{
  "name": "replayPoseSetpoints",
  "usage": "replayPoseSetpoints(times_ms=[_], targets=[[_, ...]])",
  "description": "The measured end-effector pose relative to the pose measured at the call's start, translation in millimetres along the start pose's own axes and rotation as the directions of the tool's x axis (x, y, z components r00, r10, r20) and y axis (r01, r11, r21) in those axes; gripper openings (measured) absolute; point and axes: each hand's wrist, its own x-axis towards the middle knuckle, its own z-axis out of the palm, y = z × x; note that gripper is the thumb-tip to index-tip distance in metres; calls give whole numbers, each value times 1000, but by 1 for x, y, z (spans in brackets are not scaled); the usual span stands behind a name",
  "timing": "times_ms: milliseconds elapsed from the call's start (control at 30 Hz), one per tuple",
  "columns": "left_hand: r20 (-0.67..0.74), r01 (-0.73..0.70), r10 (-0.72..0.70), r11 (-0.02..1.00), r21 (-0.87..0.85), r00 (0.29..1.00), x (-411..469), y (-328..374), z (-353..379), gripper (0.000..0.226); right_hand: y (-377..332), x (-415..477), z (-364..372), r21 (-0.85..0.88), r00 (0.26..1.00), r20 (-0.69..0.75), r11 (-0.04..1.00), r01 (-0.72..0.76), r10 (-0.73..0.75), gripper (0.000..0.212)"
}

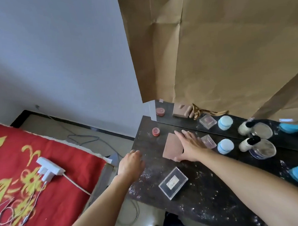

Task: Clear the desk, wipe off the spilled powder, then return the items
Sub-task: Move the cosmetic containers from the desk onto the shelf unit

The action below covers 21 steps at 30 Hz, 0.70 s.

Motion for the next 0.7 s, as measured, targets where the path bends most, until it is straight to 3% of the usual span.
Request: replayPoseSetpoints(times_ms=[167, 267, 367, 500, 700], targets=[[36, 20, -19, 1000, -19, 999, 73, 8, 1, 30, 8, 35, 8, -53, 994, 107, 998, -27, 32, 135], [53, 3, 0, 998, -65, 999, 111, 19, 8, 51, 16, 40, 19, -83, 991, 118, 995, -51, 61, 138], [88, -97, 94, 995, 33, 992, 139, 32, 13, 64, 18, 43, 25, -80, 996, 70, 995, -54, 60, 134], [94, -278, 263, 933, 228, 960, 157, 34, 27, 45, 13, 41, 25, -51, 1000, -3, 998, -29, 29, 126], [-48, -292, 300, 948, 127, 953, 149, 17, 43, 11, 6, 36, 28, 76, 975, -218, 996, -36, 52, 102]])
